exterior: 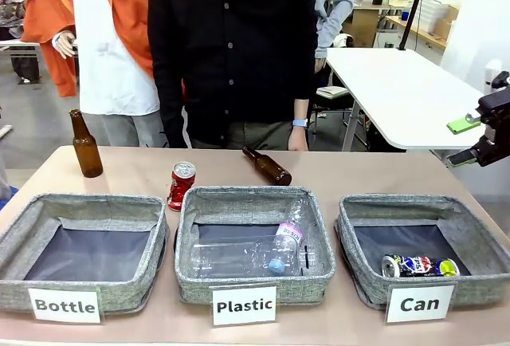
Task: Sort the can waste into the basket.
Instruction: Pick up the can waste from the table and place it in the right Fabric basket.
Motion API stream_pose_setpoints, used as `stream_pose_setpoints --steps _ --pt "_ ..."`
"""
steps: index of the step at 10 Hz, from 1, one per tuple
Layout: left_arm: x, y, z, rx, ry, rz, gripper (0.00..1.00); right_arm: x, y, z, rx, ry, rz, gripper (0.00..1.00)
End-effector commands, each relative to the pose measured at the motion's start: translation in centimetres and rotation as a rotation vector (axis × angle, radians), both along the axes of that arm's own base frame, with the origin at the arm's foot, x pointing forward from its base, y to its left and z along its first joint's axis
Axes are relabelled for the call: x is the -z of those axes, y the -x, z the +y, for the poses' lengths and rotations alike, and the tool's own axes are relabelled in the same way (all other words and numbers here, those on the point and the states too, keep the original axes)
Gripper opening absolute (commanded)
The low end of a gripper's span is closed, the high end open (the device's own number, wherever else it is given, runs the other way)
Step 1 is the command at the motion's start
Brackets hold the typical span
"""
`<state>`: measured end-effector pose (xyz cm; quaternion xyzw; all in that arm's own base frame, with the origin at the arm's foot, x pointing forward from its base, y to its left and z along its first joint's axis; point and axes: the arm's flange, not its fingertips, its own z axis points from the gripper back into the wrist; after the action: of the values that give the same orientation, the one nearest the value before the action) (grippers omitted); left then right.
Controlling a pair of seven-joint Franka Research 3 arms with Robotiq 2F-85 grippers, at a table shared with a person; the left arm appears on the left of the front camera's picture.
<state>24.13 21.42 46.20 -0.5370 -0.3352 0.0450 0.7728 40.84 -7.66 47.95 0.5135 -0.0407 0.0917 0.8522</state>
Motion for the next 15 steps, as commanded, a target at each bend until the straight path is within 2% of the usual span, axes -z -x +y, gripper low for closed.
stream_pose_setpoints --steps 1,3,4,5,6,7,8,10,11,12,14,15 --pt "0.0 0.0 -0.1 0.001 0.005 -0.028 1.0 -0.2 0.1 -0.3 -0.015 -0.001 -0.019 1.0" --pt "0.0 0.0 0.0 0.0 0.0 0.0 1.0 -0.2 0.1 -0.3 -0.015 -0.001 -0.019 1.0" --pt "-2.4 0.5 -3.1 0.042 -0.143 -0.088 1.0 -0.2 0.1 -0.3 -0.015 -0.001 -0.019 1.0" --pt "-4.1 -0.9 -6.6 0.075 -0.251 -0.145 1.0 -0.2 0.1 -0.3 -0.015 -0.001 -0.019 1.0" --pt "-5.4 -3.0 -10.5 0.059 -0.362 -0.205 1.0 -0.2 0.1 -0.3 -0.015 -0.001 -0.019 1.0" --pt "-6.2 -4.9 -14.1 0.086 -0.422 -0.253 1.0 -0.2 0.1 -0.3 -0.015 -0.001 -0.019 1.0" --pt "-6.4 -6.9 -17.2 0.027 -0.495 -0.316 1.0 -0.2 0.1 -0.3 -0.015 -0.001 -0.019 1.0" --pt "-4.2 -10.4 -22.8 0.006 -0.67 -0.471 1.0 -0.2 0.1 -0.3 -0.015 -0.001 -0.019 1.0" --pt "-3.1 -10.6 -24.0 0.028 -0.696 -0.538 1.0 -0.2 0.1 -0.3 -0.015 -0.001 -0.019 1.0" --pt "-9.7 -9.4 -20.8 0.056 -0.584 -0.392 1.0 -0.2 0.1 -0.3 -0.015 -0.001 -0.019 1.0" --pt "-9.7 -9.4 -20.8 0.056 -0.584 -0.392 1.0 -0.2 0.1 -0.3 -0.015 -0.001 -0.019 1.0" --pt "-8.3 -11.1 -23.0 0.05 -0.642 -0.434 1.0 -0.2 0.1 -0.3 -0.015 -0.001 -0.019 1.0"
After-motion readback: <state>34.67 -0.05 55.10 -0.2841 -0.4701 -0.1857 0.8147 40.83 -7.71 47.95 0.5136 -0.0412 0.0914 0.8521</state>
